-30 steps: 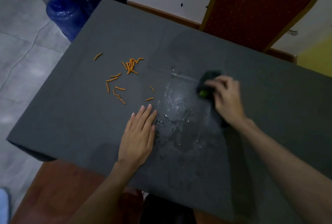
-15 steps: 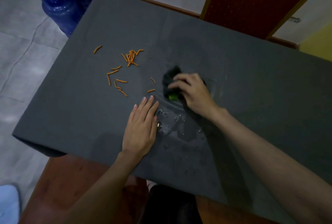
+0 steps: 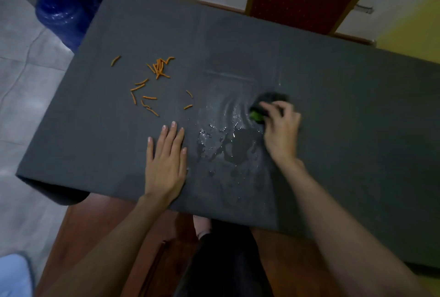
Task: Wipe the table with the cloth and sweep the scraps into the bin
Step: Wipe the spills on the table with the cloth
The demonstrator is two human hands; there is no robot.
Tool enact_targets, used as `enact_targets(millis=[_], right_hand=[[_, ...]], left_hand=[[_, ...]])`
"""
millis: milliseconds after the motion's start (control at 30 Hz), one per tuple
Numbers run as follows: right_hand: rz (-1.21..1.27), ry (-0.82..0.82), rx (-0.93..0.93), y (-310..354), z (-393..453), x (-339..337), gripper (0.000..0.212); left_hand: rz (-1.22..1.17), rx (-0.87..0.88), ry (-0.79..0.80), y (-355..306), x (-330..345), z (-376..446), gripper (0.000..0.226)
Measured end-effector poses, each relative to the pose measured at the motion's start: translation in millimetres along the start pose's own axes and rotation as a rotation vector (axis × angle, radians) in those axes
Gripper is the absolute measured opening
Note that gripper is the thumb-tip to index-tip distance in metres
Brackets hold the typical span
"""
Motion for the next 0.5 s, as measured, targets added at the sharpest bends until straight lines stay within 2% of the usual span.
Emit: enact_targets(millis=[133,267,300,367,433,500], right_hand=[[0.082,0.101,-0.261,62.2,-70.2,8.3,0.047],[0.158,0.246,-0.581,66.4,-136.2,2.1,0.041],[0.174,0.241,-0.608,57.5,-140.3,-4.4,0.039],[0.159,0.113,-0.487,23.4,-125.6,-19.8,0.039],[0.067,-0.052,-0.201,-24.5,-95.3,-31.9,0.04],[-0.009,-0.114,0.055,-57.0,-66.5,-32.0,0.042]], left_hand=[[-0.006,0.033,0.004,5.3,-0.8,-2.5,0.056],[-0.015,0.039,-0.002,4.5,-0.5,-2.5,0.055],[-0.01,0.04,-0.001,4.5,-0.4,-2.5,0.054],[-0.009,0.034,-0.004,5.2,-0.3,-1.9,0.055],[-0.013,0.034,-0.009,6.0,0.4,-2.1,0.055],[-0.016,0.044,-0.013,6.3,0.9,-3.3,0.054]])
Point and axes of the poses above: each hand's wrist, its own z-axis towards the middle knuckle, its own x-axis out of the palm, y = z × x, the point moved 9 cm from there along z, towards the middle knuckle, and after that the axes turned 13 degrees about -z, right-handed, at the moved point
